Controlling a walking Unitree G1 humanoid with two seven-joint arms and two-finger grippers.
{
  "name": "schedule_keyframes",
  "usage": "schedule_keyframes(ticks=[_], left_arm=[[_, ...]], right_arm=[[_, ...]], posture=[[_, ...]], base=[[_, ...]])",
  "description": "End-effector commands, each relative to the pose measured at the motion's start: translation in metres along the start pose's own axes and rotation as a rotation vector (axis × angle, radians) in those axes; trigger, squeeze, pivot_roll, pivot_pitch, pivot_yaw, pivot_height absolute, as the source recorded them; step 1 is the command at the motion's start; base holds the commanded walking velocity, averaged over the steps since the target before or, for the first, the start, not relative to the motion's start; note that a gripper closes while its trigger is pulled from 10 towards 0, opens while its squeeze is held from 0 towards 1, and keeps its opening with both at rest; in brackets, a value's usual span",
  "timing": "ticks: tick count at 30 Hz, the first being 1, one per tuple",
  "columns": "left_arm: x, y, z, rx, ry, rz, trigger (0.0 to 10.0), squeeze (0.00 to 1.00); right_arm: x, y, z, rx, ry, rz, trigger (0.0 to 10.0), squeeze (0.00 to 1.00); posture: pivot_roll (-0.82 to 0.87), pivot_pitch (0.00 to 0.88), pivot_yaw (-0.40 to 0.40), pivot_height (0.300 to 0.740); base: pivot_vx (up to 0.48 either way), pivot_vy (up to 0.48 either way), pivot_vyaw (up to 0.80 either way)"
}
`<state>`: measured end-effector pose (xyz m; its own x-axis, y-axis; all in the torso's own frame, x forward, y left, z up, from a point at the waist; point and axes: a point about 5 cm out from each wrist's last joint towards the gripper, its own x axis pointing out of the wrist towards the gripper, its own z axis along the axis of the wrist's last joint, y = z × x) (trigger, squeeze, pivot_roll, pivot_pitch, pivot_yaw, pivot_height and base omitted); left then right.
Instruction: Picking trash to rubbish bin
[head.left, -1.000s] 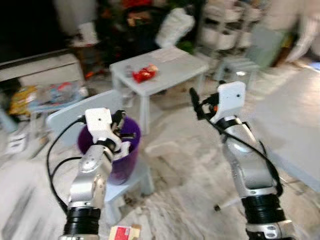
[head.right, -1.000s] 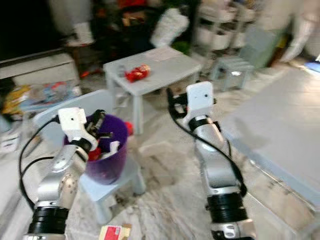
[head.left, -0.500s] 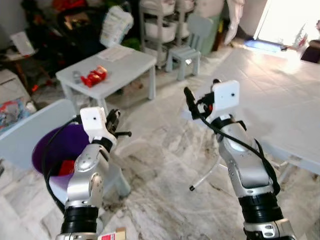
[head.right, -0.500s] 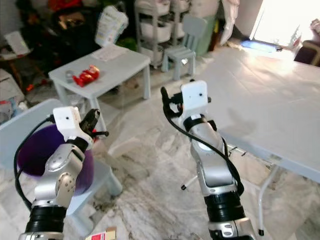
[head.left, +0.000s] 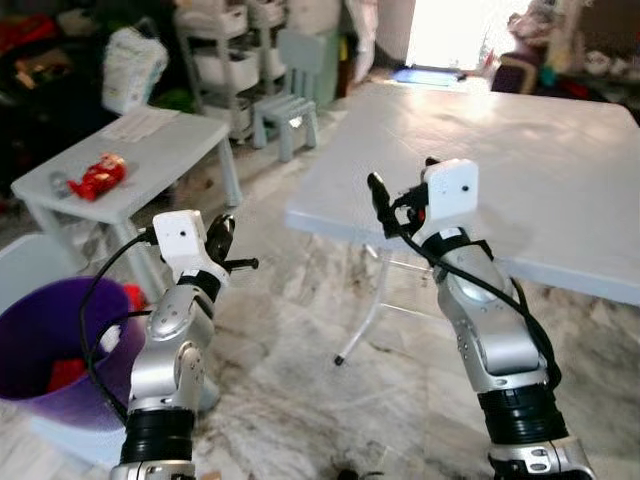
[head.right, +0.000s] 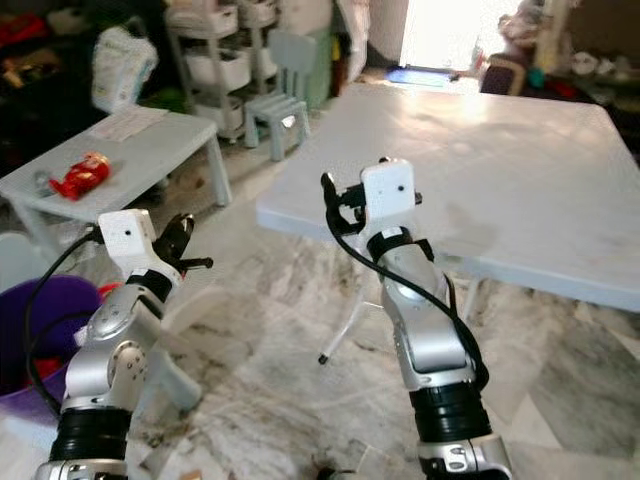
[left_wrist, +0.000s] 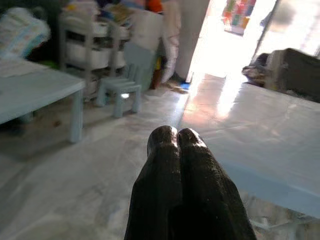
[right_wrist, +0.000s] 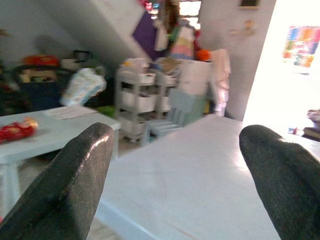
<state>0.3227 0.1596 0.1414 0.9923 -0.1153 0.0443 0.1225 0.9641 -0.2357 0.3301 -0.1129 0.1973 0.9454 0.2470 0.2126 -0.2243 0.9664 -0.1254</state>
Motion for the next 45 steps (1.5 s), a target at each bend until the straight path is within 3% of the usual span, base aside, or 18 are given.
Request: schedule_keyframes(ticks=[1, 10, 31, 39, 45], left_arm=[[0.0007, 0.0, -0.0004, -0.002, 0.009, 0.002, 10.0, 0.0], [0.0014, -0.0006, 0.0014, -0.027, 0.001, -0.013, 10.0, 0.0], [0.0013, 0.0012, -0.0008, -0.018, 0.022, -0.007, 10.0, 0.0], [0.0024, -0.0009, -0.0008, -0.028, 0.015, -0.002, 10.0, 0.0], [0.0035, -0.0009, -0.0004, -0.022, 0.015, -0.002, 10.0, 0.0]], right_arm=[[0.0016, -0.0006, 0.0052, 0.005, -0.017, -0.005, 10.0, 0.0], [0.0007, -0.0014, 0.0049, 0.003, -0.015, -0.011, 10.0, 0.0], [-0.0019, -0.0029, 0.0034, 0.006, -0.01, -0.019, 10.0, 0.0], [-0.0018, -0.0043, 0.0026, 0.003, -0.004, -0.023, 10.0, 0.0], [-0.0014, -0.0046, 0.0019, 0.005, 0.006, -0.022, 10.0, 0.0]], posture=[[-0.04, 0.0, -0.011, 0.74], [-0.04, 0.0, -0.011, 0.74], [-0.04, 0.0, -0.005, 0.74], [-0.05, 0.0, -0.006, 0.74], [-0.05, 0.0, -0.007, 0.74]], base=[[0.0, 0.0, 0.0], [0.032, 0.0, 0.0], [0.441, 0.049, 0.0], [0.0, 0.0, 0.0], [0.0, 0.0, -0.7]])
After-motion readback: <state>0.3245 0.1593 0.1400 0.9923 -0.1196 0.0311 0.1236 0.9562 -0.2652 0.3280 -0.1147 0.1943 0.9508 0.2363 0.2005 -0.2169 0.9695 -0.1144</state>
